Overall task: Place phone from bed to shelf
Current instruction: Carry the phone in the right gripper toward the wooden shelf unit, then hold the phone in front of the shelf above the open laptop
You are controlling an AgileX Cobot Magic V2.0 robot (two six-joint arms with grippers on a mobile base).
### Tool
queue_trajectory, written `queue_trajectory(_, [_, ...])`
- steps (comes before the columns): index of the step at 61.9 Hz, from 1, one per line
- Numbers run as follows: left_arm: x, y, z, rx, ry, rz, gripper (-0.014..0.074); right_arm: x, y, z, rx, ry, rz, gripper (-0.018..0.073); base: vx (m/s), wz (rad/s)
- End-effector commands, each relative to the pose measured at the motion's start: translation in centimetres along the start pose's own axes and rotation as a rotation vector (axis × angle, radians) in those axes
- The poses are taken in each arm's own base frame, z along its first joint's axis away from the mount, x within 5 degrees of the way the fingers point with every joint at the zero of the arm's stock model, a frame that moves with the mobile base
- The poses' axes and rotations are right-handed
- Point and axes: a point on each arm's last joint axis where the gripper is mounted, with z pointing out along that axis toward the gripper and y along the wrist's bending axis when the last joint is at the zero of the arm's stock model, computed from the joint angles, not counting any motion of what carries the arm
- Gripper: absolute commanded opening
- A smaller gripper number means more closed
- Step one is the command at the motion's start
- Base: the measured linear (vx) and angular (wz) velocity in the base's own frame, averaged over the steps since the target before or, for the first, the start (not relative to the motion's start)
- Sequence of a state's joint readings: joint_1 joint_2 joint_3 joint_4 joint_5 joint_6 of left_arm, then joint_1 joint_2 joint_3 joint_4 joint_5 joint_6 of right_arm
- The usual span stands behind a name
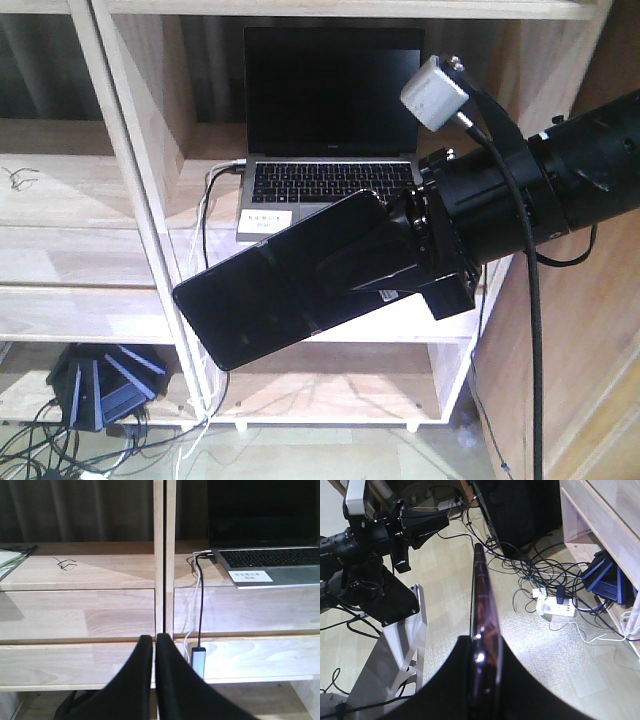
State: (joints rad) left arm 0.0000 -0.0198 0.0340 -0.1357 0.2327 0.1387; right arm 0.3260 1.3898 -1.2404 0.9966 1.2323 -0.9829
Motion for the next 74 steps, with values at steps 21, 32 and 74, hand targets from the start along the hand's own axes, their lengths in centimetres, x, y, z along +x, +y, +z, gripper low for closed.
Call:
queue_trajectory(21, [-0.62,0.06,-0.05,-0.004,-0.077,-0.013,0.0001,-1.10,2.03,-1.20,-0.073,-0.067,-0.028,-0.0004,0.14,0.02])
queue_trajectory(32, [-0.62,0.06,-0.05,-0.004,-0.077,-0.013,0.0001,-1.10,2.03,-1.20,-0.073,-0.067,-0.028,-0.0004,0.12,0.04])
queue_trajectory(74, [-0.62,0.06,-0.05,-0.004,-0.077,-0.013,0.0001,-1.10,2.03,-1.20,-0.073,-0.067,-0.028,-0.0004,0.10,0.01])
